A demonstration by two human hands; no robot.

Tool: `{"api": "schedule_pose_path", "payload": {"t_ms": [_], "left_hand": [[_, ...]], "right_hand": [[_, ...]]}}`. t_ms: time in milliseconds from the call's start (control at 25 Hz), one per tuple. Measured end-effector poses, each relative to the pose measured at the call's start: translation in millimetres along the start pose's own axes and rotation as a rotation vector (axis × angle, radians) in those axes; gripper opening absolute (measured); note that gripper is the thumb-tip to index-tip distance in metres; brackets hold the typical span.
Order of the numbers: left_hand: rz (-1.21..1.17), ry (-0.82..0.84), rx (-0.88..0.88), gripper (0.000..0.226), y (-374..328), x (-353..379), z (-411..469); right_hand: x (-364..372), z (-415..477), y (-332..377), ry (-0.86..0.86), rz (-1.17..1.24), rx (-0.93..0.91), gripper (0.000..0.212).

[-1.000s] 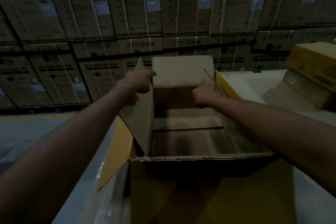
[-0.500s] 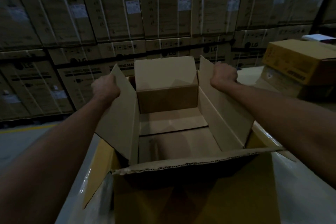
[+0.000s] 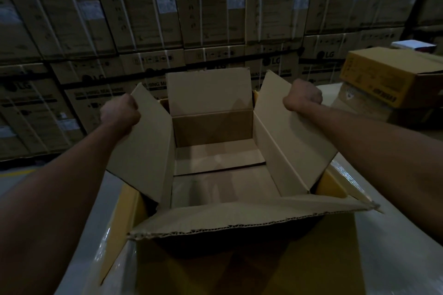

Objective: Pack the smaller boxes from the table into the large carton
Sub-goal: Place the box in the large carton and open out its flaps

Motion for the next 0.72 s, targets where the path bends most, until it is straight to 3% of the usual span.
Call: {"api": "schedule_pose_path", "payload": {"t_ms": [160,280,480,720], "left_hand": [[0.37,-0.01,0.124,0.037,-31,4,-16],[0.532,-0.074,0.241,0.036,-56,5,-25],[0.677,0.007,0.331,0.024,-77,5,-40],[0.707,0.021,0.385,0.031,-91,8,-53]], "right_hand": [[10,-9,18,-0.145,-0.298,-0.181,0.053],[15,-17,30,-0.268,-0.517,-0.435,0.05],[16,-32,38,-0.268,-0.47,-0.52,0.039],[16,-50,43,-0.305,-0.553,-0.615,0.026]]}}
Point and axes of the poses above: each hand's wrist, its own z-axis towards the middle knuckle, its own x-axis out of the palm, y = z × x, the point moved 3 cm from there along z, towards the middle knuckle, and after that the axes turned 7 degrees about y, right-handed, at the moved point
